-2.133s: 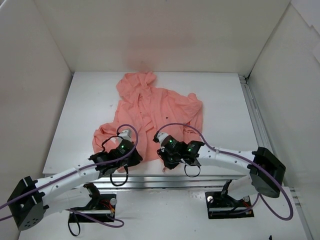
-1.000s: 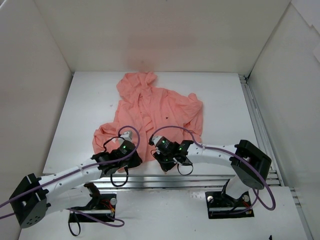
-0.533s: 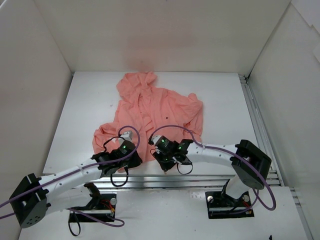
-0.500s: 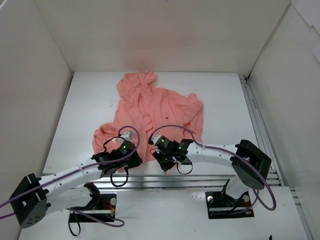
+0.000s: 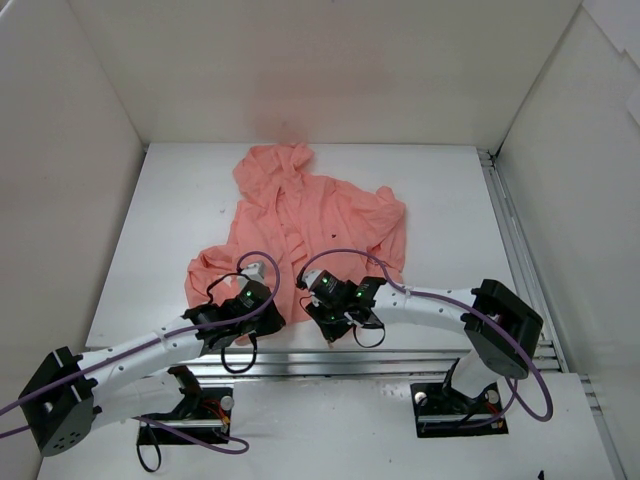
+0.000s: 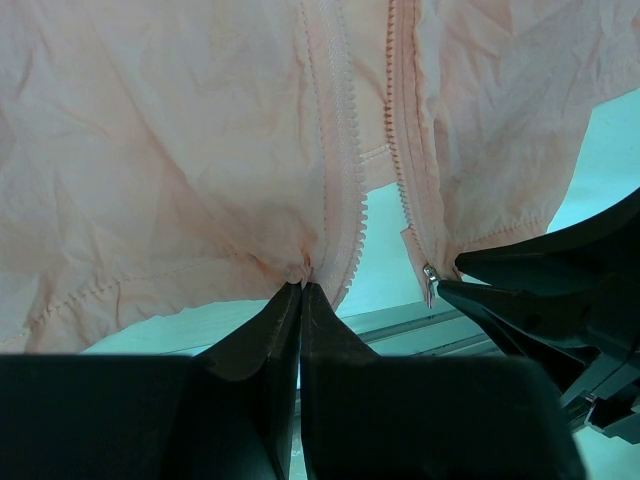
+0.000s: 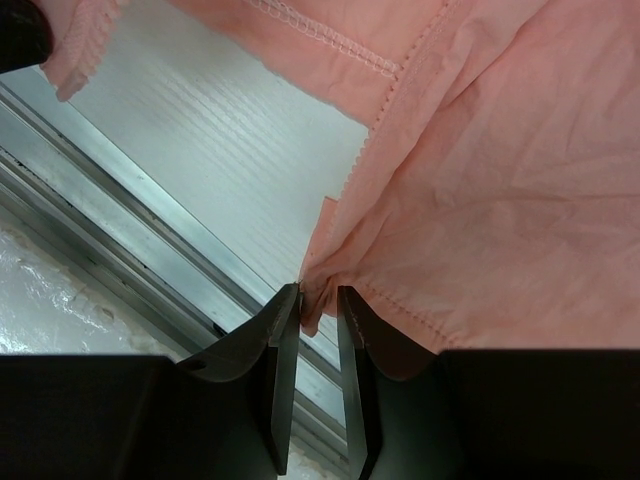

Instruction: Zip up the jacket

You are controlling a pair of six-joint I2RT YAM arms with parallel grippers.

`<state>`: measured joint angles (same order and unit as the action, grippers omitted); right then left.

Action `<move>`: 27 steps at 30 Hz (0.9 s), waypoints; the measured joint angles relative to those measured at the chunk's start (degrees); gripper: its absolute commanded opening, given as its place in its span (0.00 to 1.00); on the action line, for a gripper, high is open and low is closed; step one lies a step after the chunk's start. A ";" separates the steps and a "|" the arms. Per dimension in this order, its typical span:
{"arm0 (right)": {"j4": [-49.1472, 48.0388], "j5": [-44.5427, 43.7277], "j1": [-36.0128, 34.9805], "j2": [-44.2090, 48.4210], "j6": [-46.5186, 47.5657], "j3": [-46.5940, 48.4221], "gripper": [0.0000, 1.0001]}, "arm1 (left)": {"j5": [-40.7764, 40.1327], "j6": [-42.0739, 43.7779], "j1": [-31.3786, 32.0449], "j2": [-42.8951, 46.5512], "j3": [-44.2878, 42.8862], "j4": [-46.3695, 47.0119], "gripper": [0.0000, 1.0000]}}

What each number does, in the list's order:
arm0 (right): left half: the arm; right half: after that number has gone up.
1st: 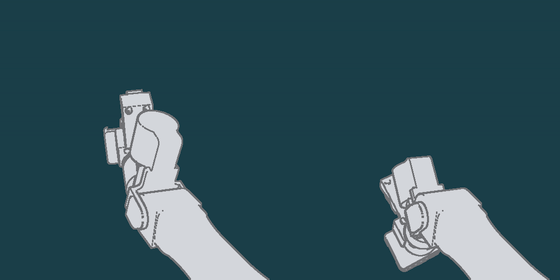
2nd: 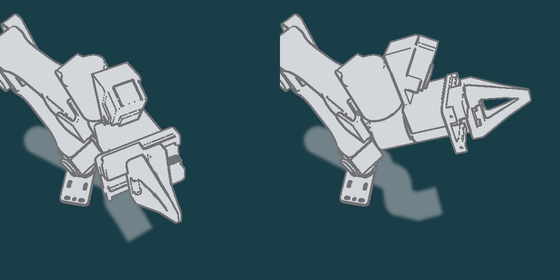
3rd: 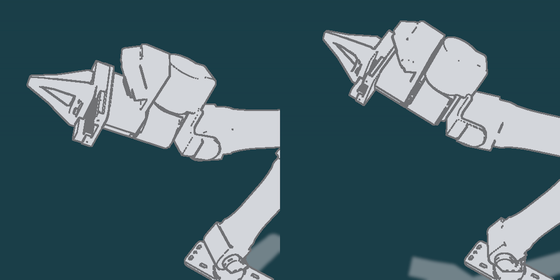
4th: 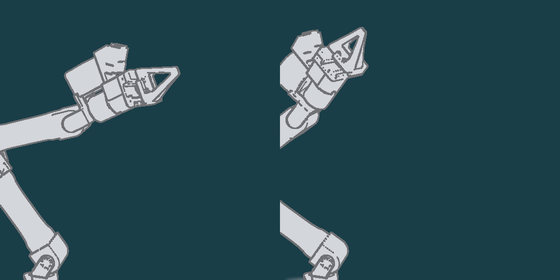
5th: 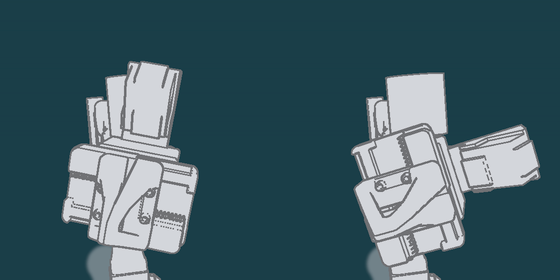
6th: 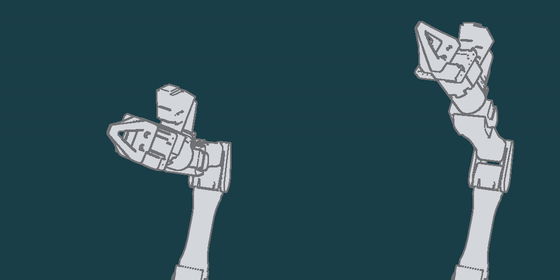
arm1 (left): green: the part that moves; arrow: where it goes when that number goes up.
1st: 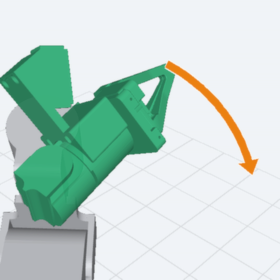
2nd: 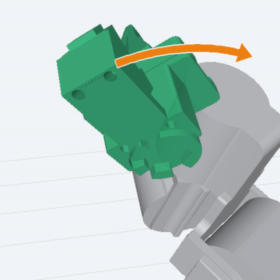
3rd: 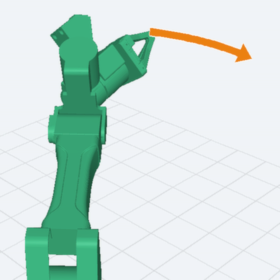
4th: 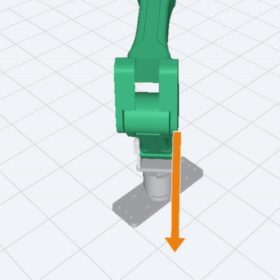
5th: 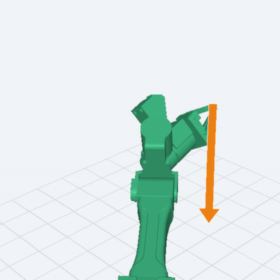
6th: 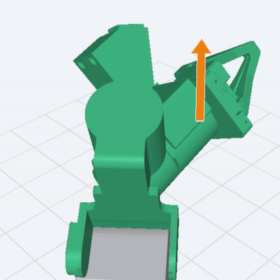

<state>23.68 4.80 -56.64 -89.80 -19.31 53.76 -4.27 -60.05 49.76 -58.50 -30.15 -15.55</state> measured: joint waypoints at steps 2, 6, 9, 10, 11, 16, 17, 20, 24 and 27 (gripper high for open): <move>0.11 0.00 0.00 0.00 0.00 0.00 0.17 | 0.02 0.00 0.00 0.00 0.00 0.02 0.00; 0.26 -0.04 0.00 -0.02 0.02 0.00 0.17 | 0.02 0.00 0.00 0.00 0.00 0.04 0.00; 0.26 -0.07 0.00 -0.15 0.04 0.00 0.17 | 0.02 0.00 0.00 0.00 0.00 0.07 0.00; 0.26 -0.04 0.00 -0.26 0.07 0.00 0.18 | 0.02 0.00 0.00 0.00 0.00 0.09 0.00; 0.31 -0.04 0.00 -0.35 0.07 0.00 0.18 | 0.02 0.00 0.00 0.00 0.00 0.09 0.00; 0.28 -0.09 0.00 -0.92 0.26 0.00 0.15 | 0.02 0.00 0.00 0.00 0.00 0.22 0.00; 0.28 -0.09 0.00 -1.07 0.31 0.00 0.14 | 0.02 0.00 0.00 -0.02 0.00 0.24 0.00; 0.35 -0.37 0.00 -1.18 0.46 0.00 0.08 | 0.02 0.00 0.00 -0.15 0.00 0.44 0.00; 0.39 -0.70 0.00 -1.22 0.70 0.02 0.00 | 0.07 0.00 0.00 -0.66 0.00 0.46 0.00; 0.66 -0.74 0.00 -1.22 0.68 0.26 0.00 | 0.22 0.02 0.00 -0.70 0.00 0.48 0.00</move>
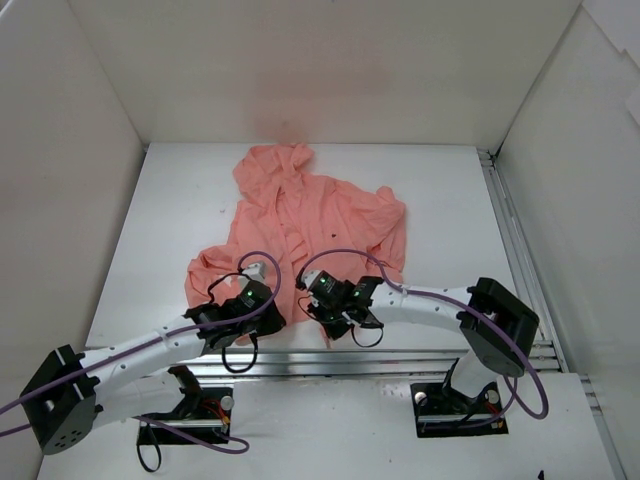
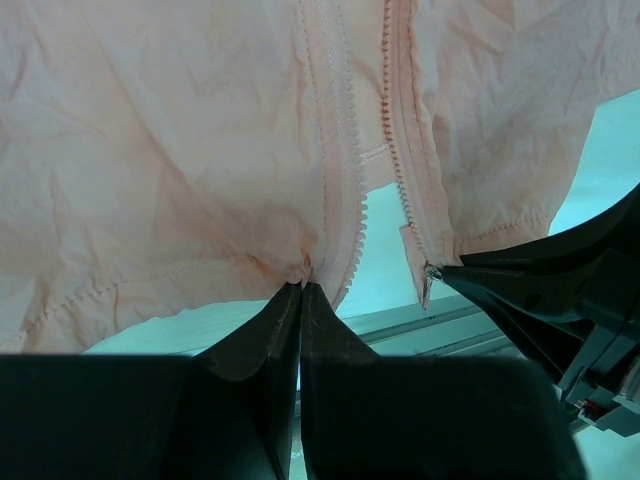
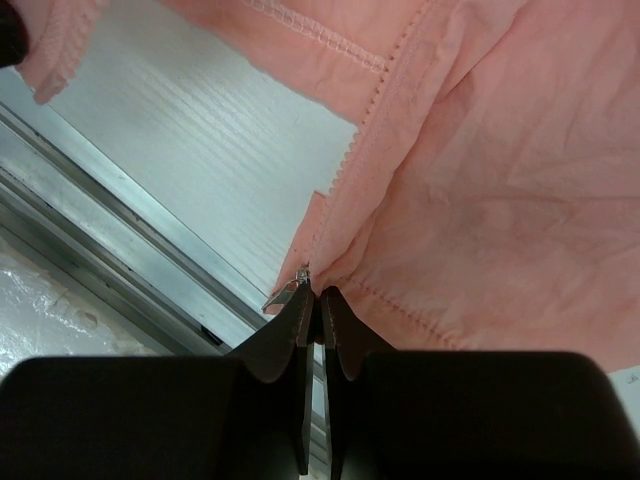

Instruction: Zip up the jacket

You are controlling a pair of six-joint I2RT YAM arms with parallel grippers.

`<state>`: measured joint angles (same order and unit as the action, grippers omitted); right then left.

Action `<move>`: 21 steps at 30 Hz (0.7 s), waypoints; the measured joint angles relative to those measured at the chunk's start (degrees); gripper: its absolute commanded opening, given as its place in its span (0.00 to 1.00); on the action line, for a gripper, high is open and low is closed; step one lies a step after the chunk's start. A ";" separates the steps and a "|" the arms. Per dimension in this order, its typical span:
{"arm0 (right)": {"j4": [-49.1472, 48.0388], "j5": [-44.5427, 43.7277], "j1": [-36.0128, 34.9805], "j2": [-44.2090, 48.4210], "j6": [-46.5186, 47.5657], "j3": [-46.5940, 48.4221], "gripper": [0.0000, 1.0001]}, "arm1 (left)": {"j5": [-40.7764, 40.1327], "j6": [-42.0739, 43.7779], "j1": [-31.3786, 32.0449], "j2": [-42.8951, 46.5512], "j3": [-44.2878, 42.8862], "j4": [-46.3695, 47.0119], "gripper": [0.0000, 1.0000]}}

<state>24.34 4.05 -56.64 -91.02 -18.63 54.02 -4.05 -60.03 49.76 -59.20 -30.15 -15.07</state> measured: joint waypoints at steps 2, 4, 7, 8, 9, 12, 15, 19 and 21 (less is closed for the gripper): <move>0.22 -0.61 0.00 0.00 0.00 0.59 0.00 | 0.00 0.00 0.00 0.00 0.00 0.00 0.00; 0.68 -2.01 0.00 0.00 0.20 1.81 0.00 | 0.00 0.02 0.00 0.00 0.00 0.00 0.00; 1.84 -4.85 0.00 -0.02 1.42 5.64 0.00 | 0.00 0.20 0.00 0.00 -0.02 -0.02 0.00; 2.32 -6.03 0.02 -0.13 2.45 7.72 0.00 | 0.00 0.39 0.00 0.00 -0.09 -0.07 0.00; 2.78 -7.04 0.07 -0.42 3.43 9.79 0.00 | -0.02 0.55 0.00 0.00 -0.20 -0.11 0.00; 3.02 -11.96 0.13 -0.98 7.02 15.58 0.00 | -0.22 1.05 0.00 0.00 -0.92 -0.48 0.00; 3.72 -17.20 0.61 -0.85 9.25 21.24 0.00 | -0.50 1.22 0.00 0.13 -1.55 -0.61 0.00; -14.88 -18.97 3.45 11.47 9.01 9.16 0.00 | -0.72 1.27 0.00 0.61 -1.70 -1.33 0.00; -17.88 -18.34 6.64 19.32 7.21 2.27 0.00 | -0.72 1.31 0.00 0.81 -2.01 -1.81 0.00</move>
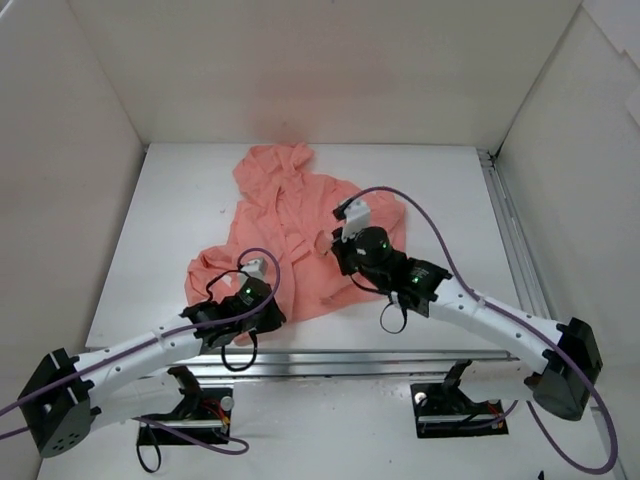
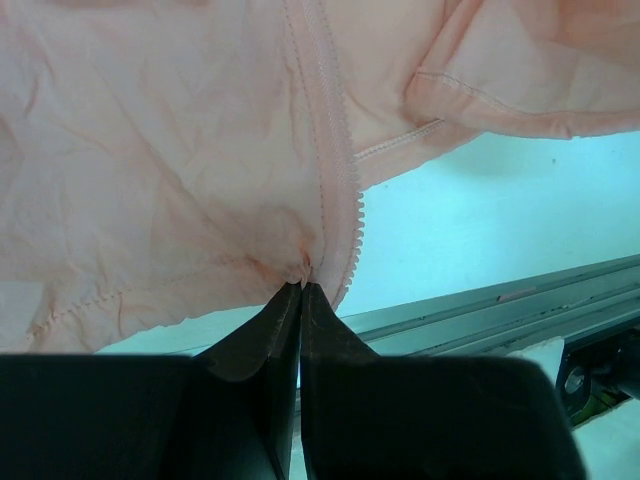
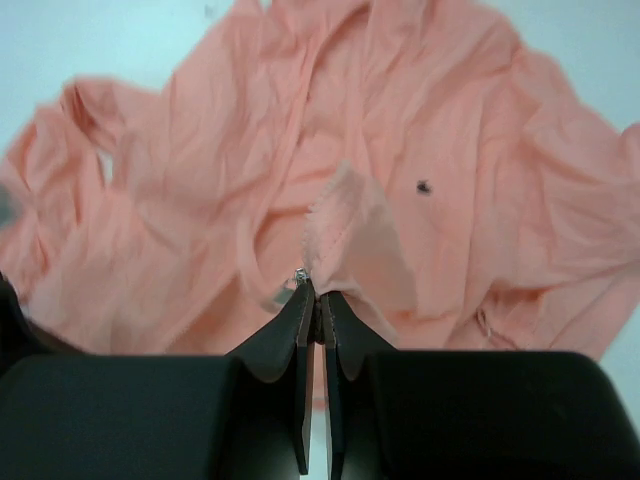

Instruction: Zip up the jacket

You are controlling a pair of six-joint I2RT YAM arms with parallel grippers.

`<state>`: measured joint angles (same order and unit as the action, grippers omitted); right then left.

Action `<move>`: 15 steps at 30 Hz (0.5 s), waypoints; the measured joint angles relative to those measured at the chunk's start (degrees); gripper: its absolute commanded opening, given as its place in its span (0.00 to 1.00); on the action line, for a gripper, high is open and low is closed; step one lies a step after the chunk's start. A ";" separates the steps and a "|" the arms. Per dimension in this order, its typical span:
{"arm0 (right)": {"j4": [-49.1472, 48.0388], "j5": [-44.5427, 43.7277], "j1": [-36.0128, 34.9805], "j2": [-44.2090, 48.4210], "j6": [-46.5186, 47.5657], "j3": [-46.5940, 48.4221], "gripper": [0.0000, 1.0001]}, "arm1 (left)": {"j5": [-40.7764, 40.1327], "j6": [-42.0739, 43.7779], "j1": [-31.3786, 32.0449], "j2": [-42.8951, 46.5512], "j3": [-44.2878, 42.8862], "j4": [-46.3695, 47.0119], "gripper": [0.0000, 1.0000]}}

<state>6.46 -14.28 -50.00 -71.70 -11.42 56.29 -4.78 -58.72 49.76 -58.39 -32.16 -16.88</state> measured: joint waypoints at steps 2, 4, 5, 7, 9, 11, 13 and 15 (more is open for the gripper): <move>-0.87 0.00 2.49 0.68 -1.29 2.16 0.00 | -0.17 -0.02 0.00 0.52 -0.11 -0.04 0.00; -5.55 -1.44 1.62 -1.73 -2.49 4.55 0.00 | -0.15 0.00 -0.28 0.83 -0.13 -0.07 0.00; -8.00 -0.52 1.46 -1.99 -3.98 3.85 0.00 | -0.15 0.00 -0.39 0.83 -0.24 -0.15 0.00; -14.97 1.60 2.25 0.15 -6.88 -1.73 0.00 | -0.17 0.04 -0.61 0.85 -0.55 -0.55 0.00; -16.46 1.68 4.00 2.51 -8.72 -6.19 0.00 | -0.20 0.00 -0.70 1.07 -0.70 -0.63 0.00; -17.33 1.44 5.44 3.32 -10.08 -7.69 0.00 | -0.17 -0.04 -0.70 1.86 -0.70 -0.72 0.00; -19.30 1.40 5.49 4.00 -11.06 -8.55 0.00 | -0.17 -0.07 -0.70 2.84 -0.68 -0.70 0.00; -20.90 1.42 5.42 5.14 -11.65 -9.35 0.00 | -0.17 -0.09 -0.70 3.54 -0.68 -0.68 0.00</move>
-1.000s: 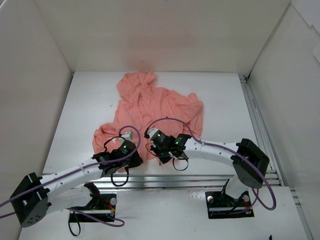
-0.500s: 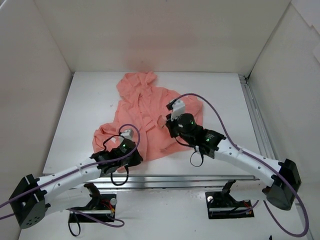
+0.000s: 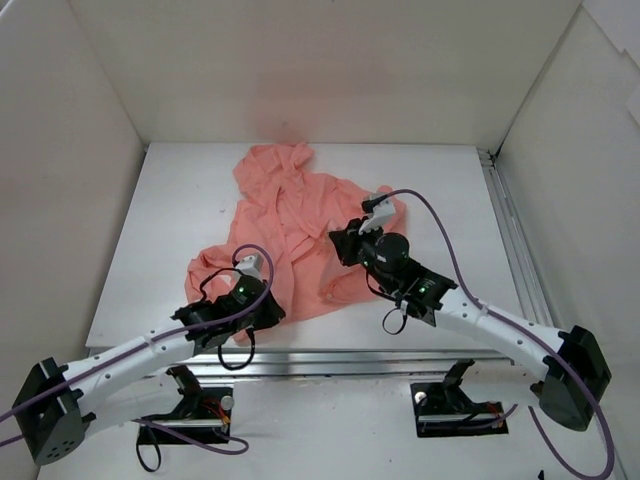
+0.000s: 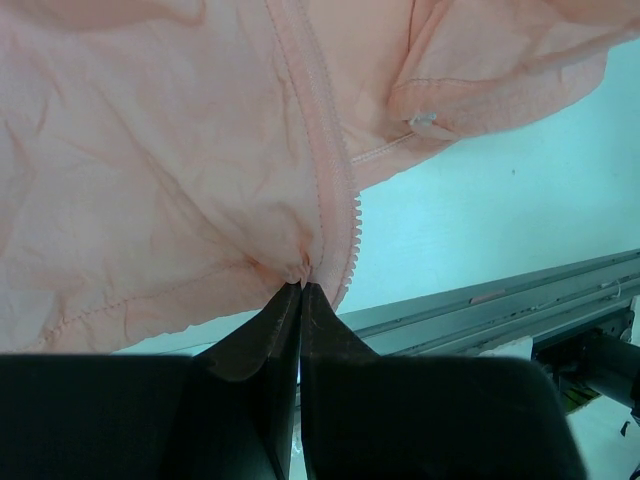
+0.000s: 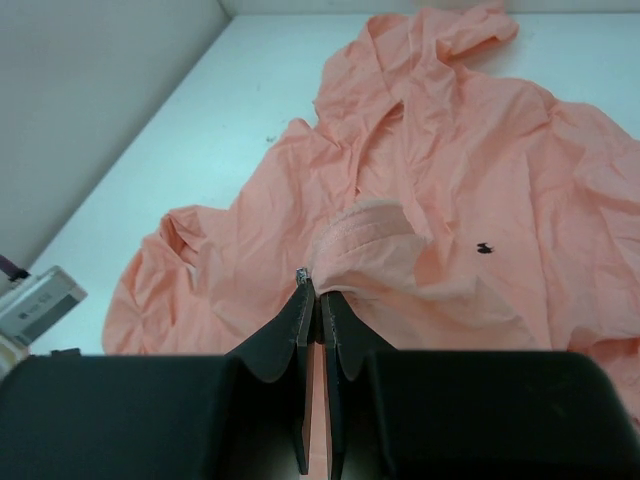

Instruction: Zip up the jacket

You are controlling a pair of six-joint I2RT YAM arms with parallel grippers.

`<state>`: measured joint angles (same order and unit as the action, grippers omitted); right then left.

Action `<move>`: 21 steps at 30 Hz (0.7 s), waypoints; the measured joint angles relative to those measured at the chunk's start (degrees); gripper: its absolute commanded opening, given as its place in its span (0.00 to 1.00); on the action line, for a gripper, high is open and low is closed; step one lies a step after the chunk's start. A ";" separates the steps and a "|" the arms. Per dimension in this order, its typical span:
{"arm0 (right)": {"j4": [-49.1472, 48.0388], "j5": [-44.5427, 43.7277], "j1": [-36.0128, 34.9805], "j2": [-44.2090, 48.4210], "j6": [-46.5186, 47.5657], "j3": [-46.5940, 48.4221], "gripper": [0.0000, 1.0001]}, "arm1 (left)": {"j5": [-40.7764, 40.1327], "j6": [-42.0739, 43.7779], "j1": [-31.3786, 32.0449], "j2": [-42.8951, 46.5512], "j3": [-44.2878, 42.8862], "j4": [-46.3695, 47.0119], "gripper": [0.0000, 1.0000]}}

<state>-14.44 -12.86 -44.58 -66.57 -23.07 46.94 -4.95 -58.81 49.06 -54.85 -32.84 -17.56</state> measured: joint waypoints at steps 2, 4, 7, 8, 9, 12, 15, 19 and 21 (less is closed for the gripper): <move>-1.36 0.02 -0.02 0.96 -0.81 -0.37 0.00 | 0.00 -0.02 0.00 0.13 0.00 0.00 0.00; -2.25 0.02 -0.02 1.53 -1.25 -0.42 0.00 | -0.02 -0.11 0.00 0.11 0.00 0.00 0.00; -3.13 0.00 0.00 1.95 -1.88 -0.68 0.00 | -0.04 -0.15 0.00 0.11 0.00 0.00 0.00; -3.19 0.00 0.00 2.05 -2.08 -0.87 0.00 | -0.07 -0.15 0.00 0.11 0.00 0.00 0.00; -3.19 0.02 0.00 2.21 -2.32 -1.11 0.00 | -0.11 -0.15 0.00 0.11 0.00 0.00 0.00; -3.21 1.01 0.04 2.47 -2.95 -1.53 0.00 | -0.50 -0.13 0.00 0.11 0.00 0.00 0.00; -1.97 1.73 0.28 2.32 -2.82 -1.20 0.00 | -0.70 0.02 0.00 -0.15 0.00 0.02 0.00; 1.99 4.28 0.94 -0.09 -2.75 2.21 0.00 | -0.66 0.07 0.00 -1.07 0.00 0.02 0.00; 2.60 6.49 1.68 -0.33 -2.91 2.40 0.00 | -0.68 0.07 0.00 -1.29 0.00 0.02 0.00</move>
<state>-11.84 -6.37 -42.89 -66.89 -25.98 49.34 -5.63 -58.74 49.06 -56.14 -32.84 -17.54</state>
